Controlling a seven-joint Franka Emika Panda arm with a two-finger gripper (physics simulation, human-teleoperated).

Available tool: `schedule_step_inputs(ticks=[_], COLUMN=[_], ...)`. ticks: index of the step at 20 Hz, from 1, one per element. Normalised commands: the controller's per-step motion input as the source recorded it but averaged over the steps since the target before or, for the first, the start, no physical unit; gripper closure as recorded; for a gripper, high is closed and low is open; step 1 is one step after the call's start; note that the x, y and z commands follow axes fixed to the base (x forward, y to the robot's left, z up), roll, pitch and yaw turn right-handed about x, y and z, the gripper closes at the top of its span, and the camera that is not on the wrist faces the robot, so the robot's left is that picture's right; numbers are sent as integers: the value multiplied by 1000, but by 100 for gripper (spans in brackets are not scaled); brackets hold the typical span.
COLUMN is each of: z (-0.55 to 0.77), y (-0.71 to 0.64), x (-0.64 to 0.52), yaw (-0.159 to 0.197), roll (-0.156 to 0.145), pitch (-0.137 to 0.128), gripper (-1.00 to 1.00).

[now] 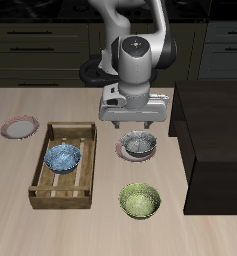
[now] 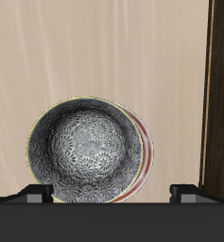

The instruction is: Place the black bowl onto the plate that is in the table center and place the green bowl onto the plate that is next to the blue bowl

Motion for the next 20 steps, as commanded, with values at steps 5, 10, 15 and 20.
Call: schedule_step_inputs(ticks=[5, 10, 15, 20], z=[364, 404, 348, 340], y=[-17, -4, 12, 29], x=[-38, -17, -10, -84], yaw=[14, 53, 17, 23], roll=[-37, -31, -19, 12], pitch=[-33, -49, -27, -39], gripper=[-100, -100, -100, -100])
